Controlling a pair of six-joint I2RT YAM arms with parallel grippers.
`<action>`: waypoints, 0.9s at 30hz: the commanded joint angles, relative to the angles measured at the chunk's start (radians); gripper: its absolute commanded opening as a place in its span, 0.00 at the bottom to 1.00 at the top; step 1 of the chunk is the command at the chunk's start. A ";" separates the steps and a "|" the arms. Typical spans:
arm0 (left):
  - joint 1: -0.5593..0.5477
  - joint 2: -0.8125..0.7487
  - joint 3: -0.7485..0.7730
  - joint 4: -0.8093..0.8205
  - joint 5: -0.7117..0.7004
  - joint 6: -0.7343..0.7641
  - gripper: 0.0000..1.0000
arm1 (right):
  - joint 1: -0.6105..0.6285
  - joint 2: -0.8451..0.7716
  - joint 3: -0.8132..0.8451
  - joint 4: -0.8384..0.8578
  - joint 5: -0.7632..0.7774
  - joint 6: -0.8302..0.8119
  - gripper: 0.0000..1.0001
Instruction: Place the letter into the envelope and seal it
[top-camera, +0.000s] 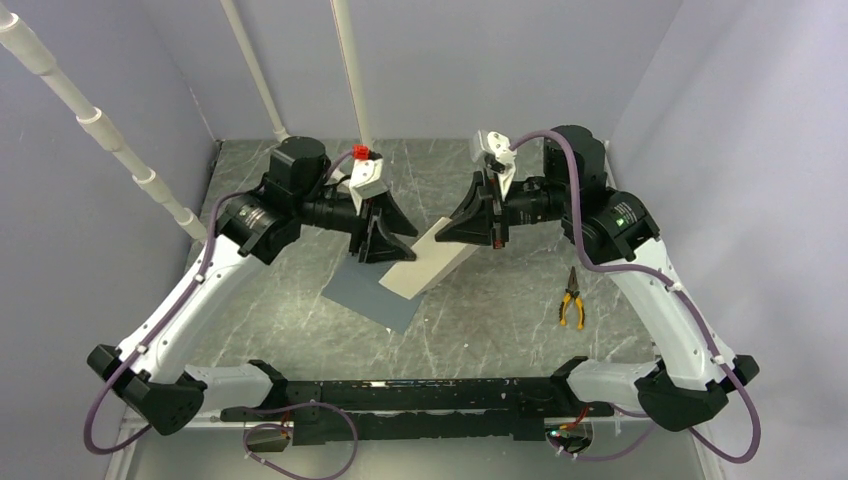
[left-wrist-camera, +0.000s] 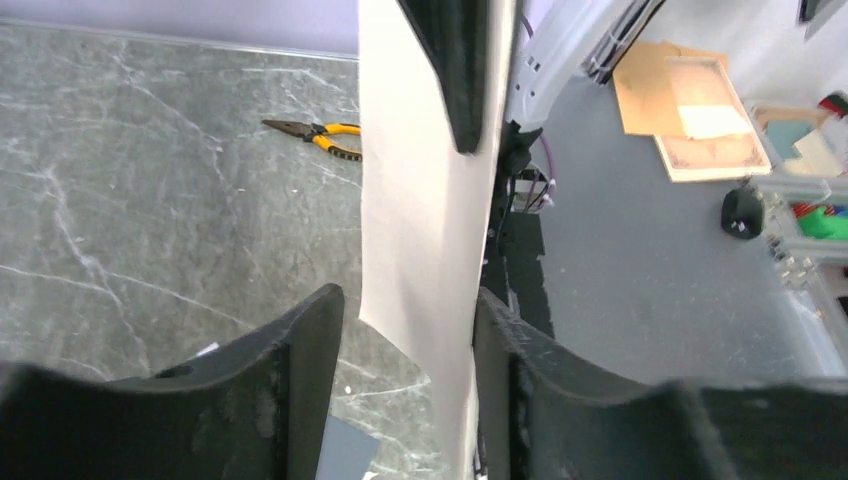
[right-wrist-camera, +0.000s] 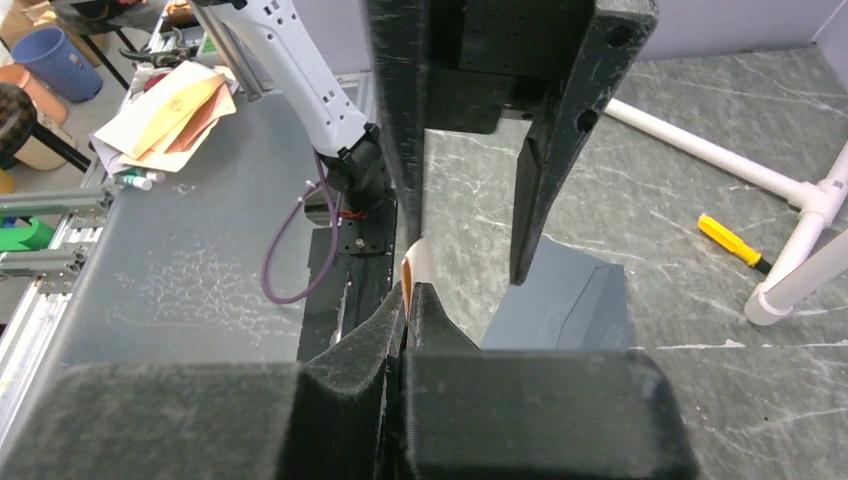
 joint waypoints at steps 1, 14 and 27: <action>-0.005 0.064 0.044 0.103 -0.029 -0.144 0.48 | 0.005 0.010 0.030 0.015 -0.005 -0.033 0.00; -0.004 0.100 0.027 -0.004 0.054 -0.048 0.13 | 0.005 -0.017 -0.011 0.081 0.079 -0.039 0.00; -0.003 0.004 -0.038 -0.012 0.092 0.023 0.10 | 0.003 -0.028 -0.011 0.148 0.104 0.015 0.00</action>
